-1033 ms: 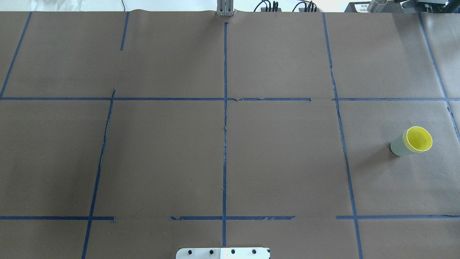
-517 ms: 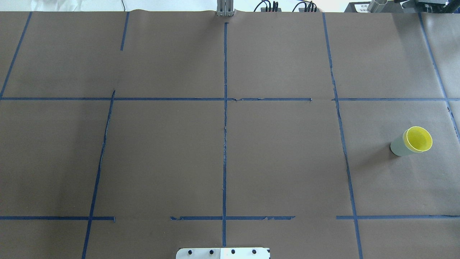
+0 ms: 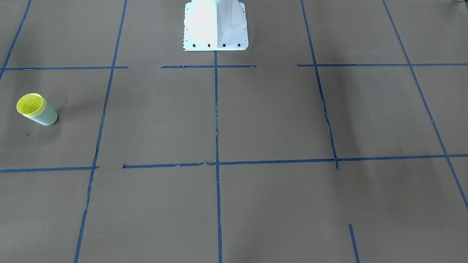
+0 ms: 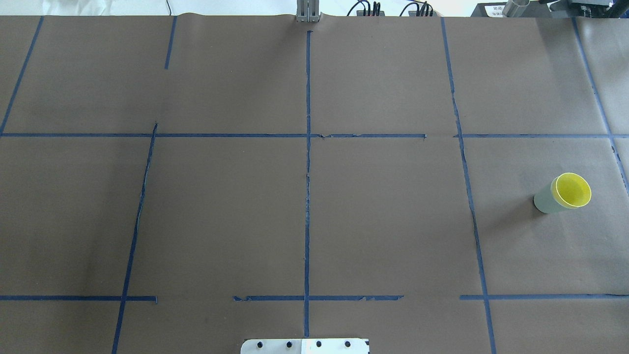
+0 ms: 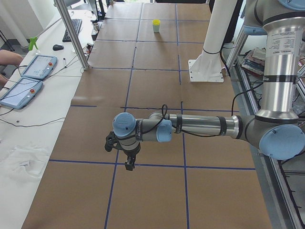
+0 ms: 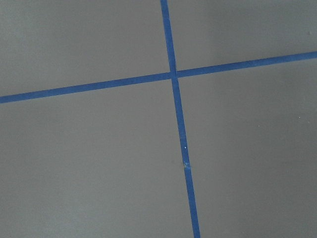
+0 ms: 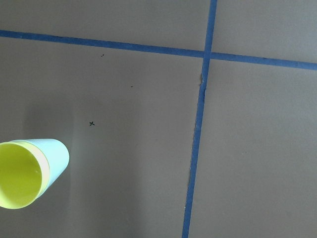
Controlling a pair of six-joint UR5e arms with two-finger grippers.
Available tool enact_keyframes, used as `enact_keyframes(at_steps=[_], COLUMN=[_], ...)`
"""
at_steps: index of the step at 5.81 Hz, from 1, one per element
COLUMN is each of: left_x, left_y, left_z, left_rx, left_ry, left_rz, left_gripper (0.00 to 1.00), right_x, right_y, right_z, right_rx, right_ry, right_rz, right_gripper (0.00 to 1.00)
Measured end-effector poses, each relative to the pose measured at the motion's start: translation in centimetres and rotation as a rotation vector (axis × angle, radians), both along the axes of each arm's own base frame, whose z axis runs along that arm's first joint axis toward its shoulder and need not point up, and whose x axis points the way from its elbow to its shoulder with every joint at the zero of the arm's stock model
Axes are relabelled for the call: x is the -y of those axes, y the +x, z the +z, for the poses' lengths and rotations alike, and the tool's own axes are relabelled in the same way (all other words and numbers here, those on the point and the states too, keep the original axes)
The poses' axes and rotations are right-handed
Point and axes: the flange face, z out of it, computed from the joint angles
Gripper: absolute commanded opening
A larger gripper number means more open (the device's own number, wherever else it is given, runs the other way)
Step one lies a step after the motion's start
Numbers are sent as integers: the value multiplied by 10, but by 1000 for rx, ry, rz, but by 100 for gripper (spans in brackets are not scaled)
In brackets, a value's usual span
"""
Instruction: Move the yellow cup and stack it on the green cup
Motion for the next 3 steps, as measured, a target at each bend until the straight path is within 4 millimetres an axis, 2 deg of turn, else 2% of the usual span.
enact_keyframes(at_steps=[3], left_x=[-5], left_y=[0], left_z=[1], left_rx=[5], left_ry=[5], left_rz=[3], left_gripper=[100], right_x=[0], right_y=[0], right_z=[1], right_rx=[1], right_ry=[-1], right_rz=[-1], right_gripper=[100])
